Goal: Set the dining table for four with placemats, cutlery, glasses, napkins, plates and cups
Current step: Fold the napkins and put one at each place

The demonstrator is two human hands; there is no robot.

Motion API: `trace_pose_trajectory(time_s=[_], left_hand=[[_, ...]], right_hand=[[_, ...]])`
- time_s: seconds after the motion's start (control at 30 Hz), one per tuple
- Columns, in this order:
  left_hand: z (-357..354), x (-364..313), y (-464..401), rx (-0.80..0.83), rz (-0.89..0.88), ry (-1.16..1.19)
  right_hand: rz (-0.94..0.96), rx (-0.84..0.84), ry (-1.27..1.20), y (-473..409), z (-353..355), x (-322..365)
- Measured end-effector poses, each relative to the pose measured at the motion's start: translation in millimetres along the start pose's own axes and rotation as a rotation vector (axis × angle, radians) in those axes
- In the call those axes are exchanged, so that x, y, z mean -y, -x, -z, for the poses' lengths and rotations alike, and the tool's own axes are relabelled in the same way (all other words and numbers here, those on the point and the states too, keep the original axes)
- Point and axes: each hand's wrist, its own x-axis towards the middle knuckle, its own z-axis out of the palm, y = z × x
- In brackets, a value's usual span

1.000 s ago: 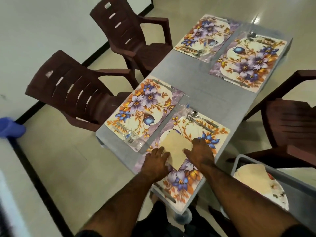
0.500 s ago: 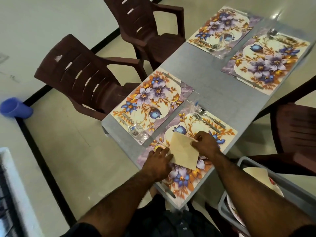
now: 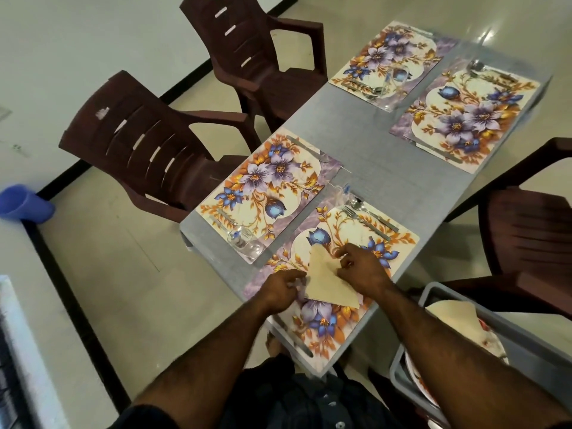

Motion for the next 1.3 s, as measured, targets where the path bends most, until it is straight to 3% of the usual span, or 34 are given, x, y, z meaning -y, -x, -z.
trace_pose_trajectory(time_s=[0.1, 0.17, 0.27, 0.43, 0.53, 0.67, 0.83, 1.0, 1.13, 1.3], left_hand=[[9, -1, -2, -0.011, 0.039, 0.045], [12, -3, -1, -0.037, 0.033, 0.001], [16, -5, 1, -0.13, -0.019, -0.106], [5, -6, -2, -0.212, -0.401, -0.585], [-7, -13, -8, -0.038, -0.526, -0.866], [-15, -13, -10, 0.158, -0.491, -1.051], [-22, -14, 5, 0.08, -0.317, -0.913], [-31, -5, 19, -0.038, -0.235, -0.892], [-27, 11, 22, 0.001, -0.225, -0.931], [-20, 31, 15, -0.143, -0.224, -0.882]], right_hand=[[0.072, 0.145, -0.137, 9, -7, -2], [0.039, 0.044, -0.151, 11, -5, -10], [0.019, -0.137, 0.124, 13, 4, -27], [0.12, 0.009, 0.374, 24, -3, -37], [0.203, 0.07, 0.554, 33, -22, -45], [0.19, -0.035, 0.669, 40, -30, -56], [0.042, -0.207, 0.812, 40, -21, -64], [0.279, -0.081, 0.857, 53, -49, -71], [0.261, -0.09, 0.815, 52, -61, -75], [0.323, -0.123, 0.825, 33, -71, -59]])
